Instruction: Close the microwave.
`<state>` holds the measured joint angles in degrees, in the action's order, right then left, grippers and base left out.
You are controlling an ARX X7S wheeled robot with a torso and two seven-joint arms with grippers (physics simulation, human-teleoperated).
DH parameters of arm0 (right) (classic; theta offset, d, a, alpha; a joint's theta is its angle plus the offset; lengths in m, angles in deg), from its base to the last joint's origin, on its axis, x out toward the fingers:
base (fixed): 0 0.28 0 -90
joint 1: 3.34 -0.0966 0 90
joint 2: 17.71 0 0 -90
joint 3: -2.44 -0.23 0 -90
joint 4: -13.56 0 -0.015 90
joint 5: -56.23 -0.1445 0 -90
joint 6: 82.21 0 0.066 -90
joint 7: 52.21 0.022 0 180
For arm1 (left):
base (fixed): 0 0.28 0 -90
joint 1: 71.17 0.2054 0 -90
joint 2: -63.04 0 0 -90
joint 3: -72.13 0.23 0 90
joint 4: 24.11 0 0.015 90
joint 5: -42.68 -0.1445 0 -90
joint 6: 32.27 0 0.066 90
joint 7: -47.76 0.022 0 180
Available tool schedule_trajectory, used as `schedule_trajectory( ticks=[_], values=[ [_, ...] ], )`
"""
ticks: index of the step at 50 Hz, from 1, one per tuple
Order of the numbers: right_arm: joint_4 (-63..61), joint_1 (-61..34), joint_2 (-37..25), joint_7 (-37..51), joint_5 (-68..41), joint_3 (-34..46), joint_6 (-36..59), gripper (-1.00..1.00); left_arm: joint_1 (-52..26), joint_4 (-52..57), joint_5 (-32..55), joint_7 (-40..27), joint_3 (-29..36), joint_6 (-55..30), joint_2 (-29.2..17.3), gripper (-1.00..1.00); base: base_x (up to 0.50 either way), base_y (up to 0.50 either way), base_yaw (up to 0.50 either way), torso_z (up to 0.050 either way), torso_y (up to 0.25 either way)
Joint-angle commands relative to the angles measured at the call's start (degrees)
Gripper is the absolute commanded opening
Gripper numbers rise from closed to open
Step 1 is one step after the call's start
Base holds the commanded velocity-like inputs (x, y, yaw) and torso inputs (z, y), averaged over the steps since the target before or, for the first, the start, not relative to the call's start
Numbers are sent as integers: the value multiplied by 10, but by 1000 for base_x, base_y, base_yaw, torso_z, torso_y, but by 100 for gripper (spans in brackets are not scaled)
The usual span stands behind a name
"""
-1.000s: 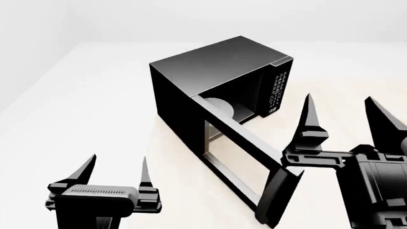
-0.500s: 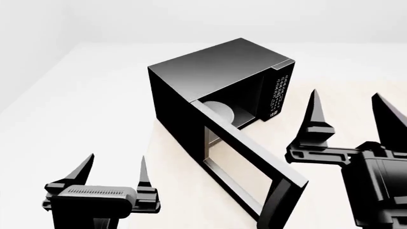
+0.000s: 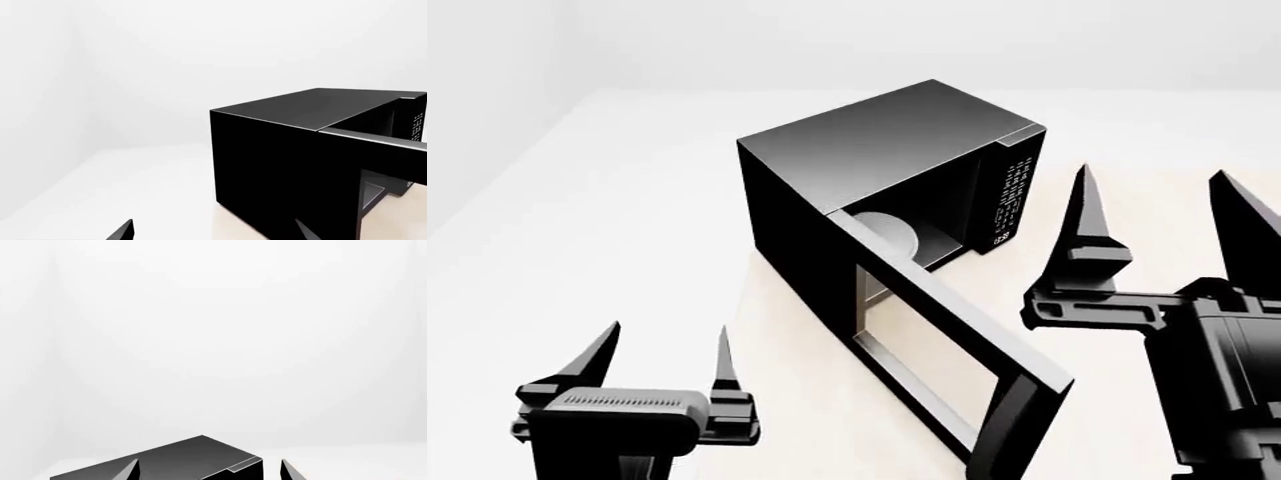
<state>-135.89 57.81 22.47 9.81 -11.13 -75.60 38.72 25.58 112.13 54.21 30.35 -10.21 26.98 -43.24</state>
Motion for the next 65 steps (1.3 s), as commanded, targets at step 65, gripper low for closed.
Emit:
schedule_trajectory(
  ticks=[65],
  values=[
    [11, -232, 211, 74, -58, 236, 132, 100, 39, 18, 47, -27, -91, 14, -34, 100, 0, 0, 0, 0, 0]
  ],
)
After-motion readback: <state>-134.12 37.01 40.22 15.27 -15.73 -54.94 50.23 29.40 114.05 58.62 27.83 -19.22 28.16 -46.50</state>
